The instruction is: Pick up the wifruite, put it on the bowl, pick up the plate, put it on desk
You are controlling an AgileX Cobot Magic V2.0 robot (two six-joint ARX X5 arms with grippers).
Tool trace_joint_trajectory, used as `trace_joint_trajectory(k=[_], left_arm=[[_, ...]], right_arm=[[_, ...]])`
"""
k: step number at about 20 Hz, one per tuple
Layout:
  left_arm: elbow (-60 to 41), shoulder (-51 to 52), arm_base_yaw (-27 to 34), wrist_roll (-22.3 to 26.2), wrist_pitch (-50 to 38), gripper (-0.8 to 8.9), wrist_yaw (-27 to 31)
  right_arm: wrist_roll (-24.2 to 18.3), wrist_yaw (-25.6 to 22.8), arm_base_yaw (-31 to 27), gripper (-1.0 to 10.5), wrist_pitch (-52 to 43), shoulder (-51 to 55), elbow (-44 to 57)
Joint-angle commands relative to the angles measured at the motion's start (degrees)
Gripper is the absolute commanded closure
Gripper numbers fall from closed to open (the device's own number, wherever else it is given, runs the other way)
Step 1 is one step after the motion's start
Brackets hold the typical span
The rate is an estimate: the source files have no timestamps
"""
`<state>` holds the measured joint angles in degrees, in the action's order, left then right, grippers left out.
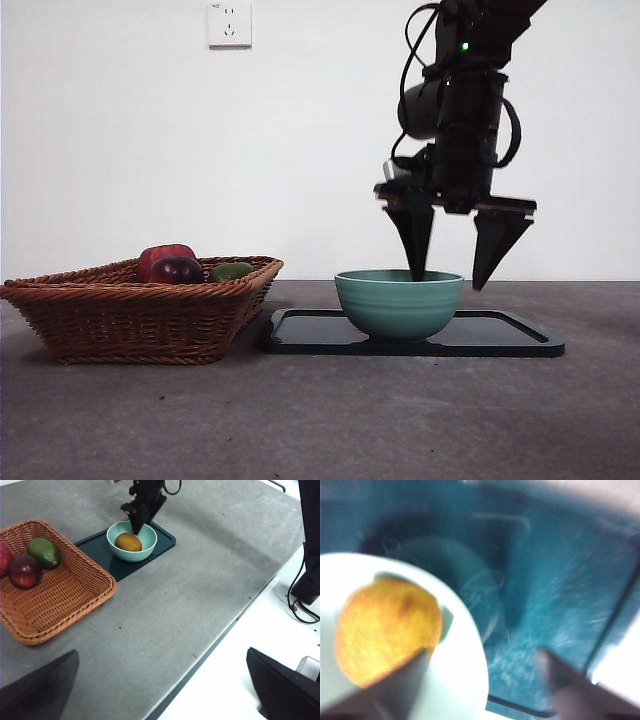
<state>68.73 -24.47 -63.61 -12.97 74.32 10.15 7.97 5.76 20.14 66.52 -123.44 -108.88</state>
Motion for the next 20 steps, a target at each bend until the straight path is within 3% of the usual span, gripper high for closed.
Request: trace_joint_trajectory(k=[1, 3, 8, 10, 14, 20], left_arm=[[1.01, -0.2, -0.57, -0.11, -0.68, 2.2, -0.02], [1.01, -0.2, -0.57, -0.11, -0.68, 2.2, -0.02], [1.01, -0.2, -0.57, -0.07, -0.68, 2.2, -0.02], [1.01, -0.2, -0.57, -0.07, -0.68, 2.2, -0.02], [1.01, -0.2, -0.57, -0.09, -0.68, 2.2, -0.02], [1.01, -0.2, -0.57, -0.09, -0.7, 2.2, -0.02]], right_arm=[[0.79, -0.26, -0.04, 4.9, 1.92, 3.3, -5.73], [1.01, 0.0, 0.09, 3.9, 5.86, 8.31, -8.79], [0.98, -7.02, 3.58, 3.9, 14.58, 28.04, -6.97], [1.86, -7.72, 6.29, 3.9, 14.56, 35.85, -4.07], [4.02, -10.38, 10.73, 3.9, 14.56, 50.12, 7.56], [6.84, -10.32, 13.14, 3.9, 14.51, 73.68, 28.48]])
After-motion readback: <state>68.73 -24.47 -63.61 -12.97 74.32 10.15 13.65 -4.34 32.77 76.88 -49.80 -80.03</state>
